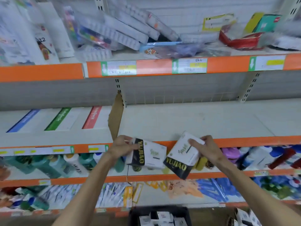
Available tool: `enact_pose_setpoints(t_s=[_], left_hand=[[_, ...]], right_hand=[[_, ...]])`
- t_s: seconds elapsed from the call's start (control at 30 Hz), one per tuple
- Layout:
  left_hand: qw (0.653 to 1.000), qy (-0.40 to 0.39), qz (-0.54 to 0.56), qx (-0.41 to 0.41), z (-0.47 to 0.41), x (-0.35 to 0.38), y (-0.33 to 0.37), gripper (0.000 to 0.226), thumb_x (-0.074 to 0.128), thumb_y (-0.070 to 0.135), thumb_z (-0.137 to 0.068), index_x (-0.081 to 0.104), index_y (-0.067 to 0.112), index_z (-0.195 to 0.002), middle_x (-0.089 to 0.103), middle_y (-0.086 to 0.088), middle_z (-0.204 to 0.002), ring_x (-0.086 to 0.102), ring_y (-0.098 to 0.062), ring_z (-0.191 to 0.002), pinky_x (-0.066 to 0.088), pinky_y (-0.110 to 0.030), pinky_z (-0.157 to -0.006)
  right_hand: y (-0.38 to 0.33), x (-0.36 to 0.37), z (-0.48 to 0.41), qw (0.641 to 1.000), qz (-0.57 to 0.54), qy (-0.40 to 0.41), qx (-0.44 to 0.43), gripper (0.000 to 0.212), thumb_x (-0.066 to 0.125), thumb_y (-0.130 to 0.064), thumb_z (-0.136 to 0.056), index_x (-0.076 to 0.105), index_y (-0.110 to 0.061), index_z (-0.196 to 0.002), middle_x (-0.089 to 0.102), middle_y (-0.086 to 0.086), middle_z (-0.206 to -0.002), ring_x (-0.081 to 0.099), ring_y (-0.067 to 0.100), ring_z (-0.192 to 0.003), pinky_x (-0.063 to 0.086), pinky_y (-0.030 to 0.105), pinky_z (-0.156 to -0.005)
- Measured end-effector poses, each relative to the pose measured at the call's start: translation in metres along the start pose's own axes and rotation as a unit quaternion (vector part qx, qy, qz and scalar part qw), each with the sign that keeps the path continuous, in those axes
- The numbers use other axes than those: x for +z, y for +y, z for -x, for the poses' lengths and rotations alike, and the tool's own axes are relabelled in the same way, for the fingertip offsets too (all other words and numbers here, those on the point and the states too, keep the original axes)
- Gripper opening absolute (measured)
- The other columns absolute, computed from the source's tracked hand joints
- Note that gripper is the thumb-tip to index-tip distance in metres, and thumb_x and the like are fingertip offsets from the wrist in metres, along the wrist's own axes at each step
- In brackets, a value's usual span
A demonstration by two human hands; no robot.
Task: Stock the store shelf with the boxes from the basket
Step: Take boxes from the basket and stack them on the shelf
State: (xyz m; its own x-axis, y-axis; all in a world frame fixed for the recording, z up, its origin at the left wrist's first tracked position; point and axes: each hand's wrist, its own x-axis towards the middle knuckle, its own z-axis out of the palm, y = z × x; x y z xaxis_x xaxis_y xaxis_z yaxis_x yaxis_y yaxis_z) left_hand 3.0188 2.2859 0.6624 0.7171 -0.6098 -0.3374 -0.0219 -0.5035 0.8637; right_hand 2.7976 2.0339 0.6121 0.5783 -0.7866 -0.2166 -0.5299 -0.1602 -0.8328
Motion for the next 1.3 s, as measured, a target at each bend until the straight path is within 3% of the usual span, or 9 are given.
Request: enact_pose_setpoints(t_s=[0.13,0.27,0.37,0.5,0.6,0.7,0.9,1.07,1.3], left_hand=[[0.994,0.023,0.107,-0.021,-0.027,-0.012,0.022,0.045,0.074,0.018,-0.083,0.05,0.004,-0.118,0.069,-0.021,-0.102,0.068,-0.025,-0.086,0.055,-0.033,-0.069],[0.986,0.068,0.152,-0.022,-0.069,-0.008,0.026,0.051,0.071,0.02,-0.086,0.05,-0.004,-0.126,0.067,-0.028,-0.109,0.07,-0.03,-0.095,0.058,-0.039,-0.081],[0.976,0.134,0.172,-0.024,-0.101,0.008,0.023,0.05,0.066,0.019,-0.091,0.048,-0.008,-0.129,0.066,-0.024,-0.116,0.065,-0.026,-0.094,0.055,-0.035,-0.084],[0.977,0.196,0.085,0.026,-0.115,0.042,0.009,0.019,0.073,0.02,-0.085,0.06,0.015,-0.098,0.063,0.003,-0.091,0.061,-0.009,-0.084,0.047,-0.007,-0.063],[0.973,0.211,0.02,0.087,-0.123,0.055,-0.003,0.042,0.082,0.013,-0.074,0.048,0.027,-0.093,0.055,0.016,-0.088,0.06,0.013,-0.074,0.041,0.004,-0.058],[0.964,0.249,-0.028,0.089,-0.13,0.056,-0.005,0.062,0.081,0.011,-0.075,0.044,0.006,-0.124,0.051,0.002,-0.108,0.053,-0.009,-0.097,0.044,-0.019,-0.086],[0.947,0.307,-0.064,0.071,-0.162,0.045,-0.012,0.057,0.073,0.01,-0.081,0.044,0.007,-0.13,0.047,-0.013,-0.129,0.051,-0.026,-0.117,0.044,-0.035,-0.099],[0.952,0.281,-0.09,0.079,-0.194,0.034,-0.003,0.056,0.079,0.027,-0.076,0.047,0.012,-0.119,0.056,-0.004,-0.114,0.058,-0.022,-0.096,0.048,-0.035,-0.08],[0.931,0.329,-0.149,0.059,-0.242,0.023,0.009,0.054,0.076,0.034,-0.078,0.047,0.009,-0.116,0.053,-0.01,-0.117,0.056,-0.028,-0.104,0.045,-0.04,-0.085]], right_hand=[[-0.019,-0.016,-0.021,0.997,-0.082,0.013,-0.002,0.059,0.066,-0.063,-0.076,0.046,-0.022,-0.114,0.065,0.005,-0.105,0.067,0.022,-0.089,0.058,0.037,-0.068],[-0.023,-0.017,-0.058,0.988,-0.127,0.078,0.031,0.053,0.059,-0.061,-0.081,0.05,-0.018,-0.111,0.064,0.004,-0.107,0.063,0.026,-0.1,0.053,0.046,-0.09],[-0.02,-0.011,-0.087,0.978,-0.177,0.087,0.069,0.054,0.057,-0.055,-0.084,0.049,-0.015,-0.118,0.064,0.008,-0.109,0.063,0.025,-0.098,0.054,0.044,-0.087],[-0.01,-0.003,-0.112,0.994,0.075,0.077,0.005,0.067,0.055,-0.054,-0.088,0.042,-0.009,-0.136,0.051,0.019,-0.127,0.049,0.034,-0.118,0.04,0.044,-0.102],[-0.004,-0.003,-0.118,0.991,0.11,0.04,-0.066,0.082,0.066,-0.051,-0.083,0.028,-0.014,-0.146,0.032,0.015,-0.143,0.033,0.035,-0.131,0.03,0.044,-0.109],[-0.005,0.003,-0.125,0.994,0.068,-0.009,-0.084,0.083,0.069,-0.05,-0.081,0.026,-0.024,-0.146,0.034,0.01,-0.141,0.041,0.031,-0.126,0.036,0.041,-0.104],[-0.03,0.028,-0.153,0.982,0.126,0.083,-0.11,0.068,0.065,-0.048,-0.086,0.035,-0.02,-0.141,0.039,0.009,-0.14,0.048,0.032,-0.121,0.047,0.046,-0.093],[-0.051,0.052,-0.186,0.971,0.185,0.105,-0.105,0.059,0.061,-0.051,-0.087,0.04,-0.025,-0.135,0.041,0.008,-0.13,0.051,0.033,-0.11,0.038,0.034,-0.073],[-0.063,0.063,-0.234,0.972,0.18,0.071,-0.13,0.048,0.065,-0.036,-0.088,0.048,-0.028,-0.132,0.044,0.006,-0.13,0.058,0.032,-0.103,0.042,0.037,-0.084]])
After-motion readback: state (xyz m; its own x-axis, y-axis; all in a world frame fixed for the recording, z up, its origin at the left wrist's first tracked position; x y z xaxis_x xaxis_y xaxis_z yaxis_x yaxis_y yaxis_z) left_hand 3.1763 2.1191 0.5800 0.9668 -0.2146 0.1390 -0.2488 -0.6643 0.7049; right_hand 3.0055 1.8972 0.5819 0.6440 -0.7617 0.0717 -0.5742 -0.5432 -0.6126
